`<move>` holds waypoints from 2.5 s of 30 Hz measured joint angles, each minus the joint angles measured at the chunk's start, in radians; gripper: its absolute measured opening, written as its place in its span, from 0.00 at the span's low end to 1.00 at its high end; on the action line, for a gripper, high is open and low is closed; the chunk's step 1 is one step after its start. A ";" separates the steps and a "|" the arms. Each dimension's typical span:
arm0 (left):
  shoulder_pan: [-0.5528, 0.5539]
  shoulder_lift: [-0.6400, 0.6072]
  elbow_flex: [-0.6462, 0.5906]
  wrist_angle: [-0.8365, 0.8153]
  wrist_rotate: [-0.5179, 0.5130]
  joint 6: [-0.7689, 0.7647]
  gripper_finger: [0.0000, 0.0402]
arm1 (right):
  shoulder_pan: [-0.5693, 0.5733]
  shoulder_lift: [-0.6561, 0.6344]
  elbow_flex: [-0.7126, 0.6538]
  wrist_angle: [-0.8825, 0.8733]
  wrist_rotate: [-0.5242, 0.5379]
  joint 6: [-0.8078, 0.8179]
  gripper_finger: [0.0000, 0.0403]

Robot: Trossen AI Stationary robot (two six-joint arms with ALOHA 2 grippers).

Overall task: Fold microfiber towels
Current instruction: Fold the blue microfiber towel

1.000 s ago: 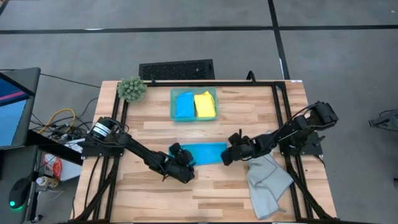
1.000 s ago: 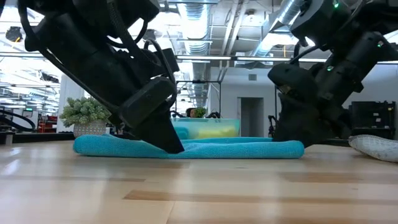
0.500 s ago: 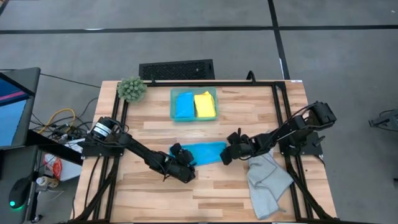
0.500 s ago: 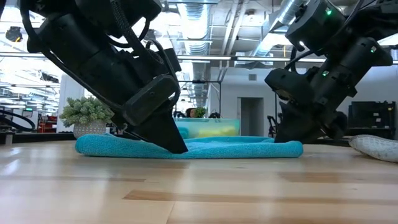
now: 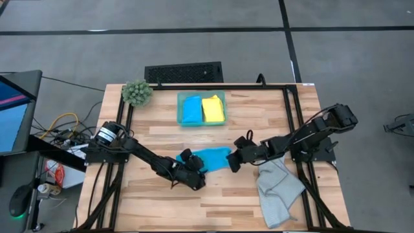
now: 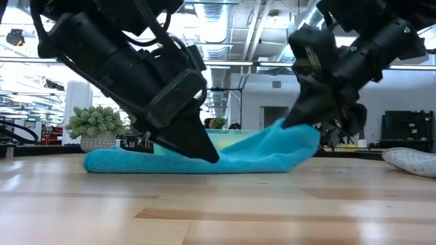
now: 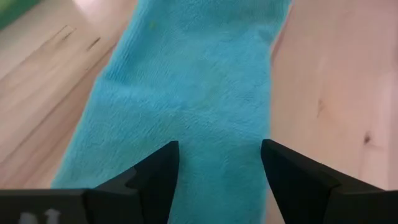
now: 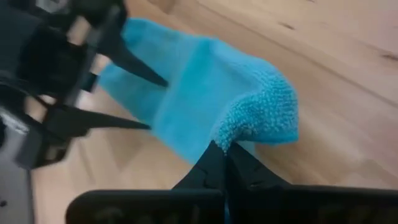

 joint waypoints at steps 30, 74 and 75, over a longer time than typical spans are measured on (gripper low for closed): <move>-0.236 -0.157 -0.074 -0.575 -0.088 -0.570 0.55 | -0.032 0.046 0.212 -0.075 -0.026 -0.155 0.03; -0.152 -0.098 -0.127 -0.143 -0.057 -0.359 0.55 | -0.071 0.484 0.591 0.016 -0.190 -0.258 0.15; -0.152 -0.098 -0.127 -0.142 -0.057 -0.359 0.55 | -0.072 0.484 0.591 0.015 -0.192 -0.263 0.16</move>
